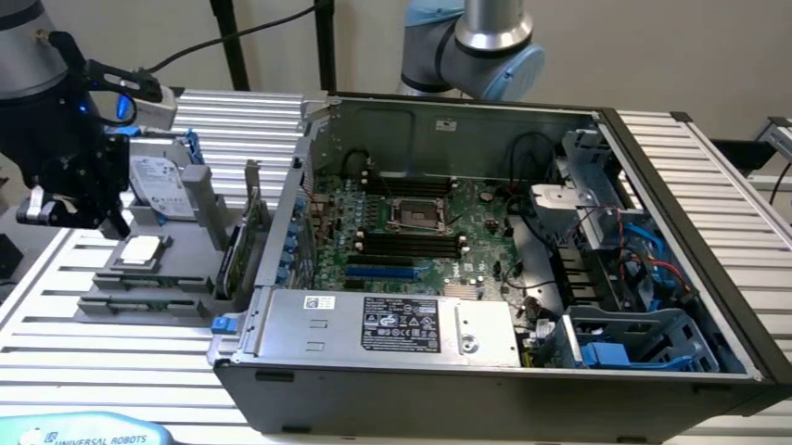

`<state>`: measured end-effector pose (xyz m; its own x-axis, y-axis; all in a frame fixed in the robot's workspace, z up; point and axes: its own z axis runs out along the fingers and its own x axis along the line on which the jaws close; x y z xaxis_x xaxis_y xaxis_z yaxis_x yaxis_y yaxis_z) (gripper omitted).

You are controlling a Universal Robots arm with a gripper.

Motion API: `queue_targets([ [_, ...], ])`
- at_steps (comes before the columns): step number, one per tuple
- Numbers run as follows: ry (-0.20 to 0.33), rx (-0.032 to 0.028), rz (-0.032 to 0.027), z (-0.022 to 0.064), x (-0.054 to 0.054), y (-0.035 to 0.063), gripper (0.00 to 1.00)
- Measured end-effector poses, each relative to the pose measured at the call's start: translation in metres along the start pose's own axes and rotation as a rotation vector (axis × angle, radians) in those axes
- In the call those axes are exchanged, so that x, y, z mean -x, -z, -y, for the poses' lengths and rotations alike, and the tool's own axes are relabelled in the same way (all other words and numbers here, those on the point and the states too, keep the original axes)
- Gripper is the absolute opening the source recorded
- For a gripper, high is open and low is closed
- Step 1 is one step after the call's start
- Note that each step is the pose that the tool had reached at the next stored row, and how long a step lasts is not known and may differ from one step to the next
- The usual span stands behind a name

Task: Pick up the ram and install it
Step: 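Pick up the ram and move it above insertion slot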

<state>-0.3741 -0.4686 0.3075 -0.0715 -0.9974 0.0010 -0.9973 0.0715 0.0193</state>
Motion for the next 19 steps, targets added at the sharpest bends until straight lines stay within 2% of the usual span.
queue_targets([
  [2,0.012,-0.0001,-0.0003,0.0004,0.0,-0.0032,0.12],
  [3,0.018,-0.0002,-0.0003,0.0006,0.0,-0.005,0.18],
  [4,0.024,-0.0001,-0.0005,0.0008,0.0,-0.0069,0.18],
  [5,0.029,-0.0001,-0.0006,0.0008,0.0,-0.0087,0.24],
  [6,0.033,0.0,-0.0008,0.0009,0.0,-0.0105,0.24],
  [8,0.041,-0.0002,-0.0008,0.0011,-0.001,-0.0142,0.36],
  [19,0.052,-0.0001,-0.0005,0.0019,-0.007,-0.0342,0.36],
])
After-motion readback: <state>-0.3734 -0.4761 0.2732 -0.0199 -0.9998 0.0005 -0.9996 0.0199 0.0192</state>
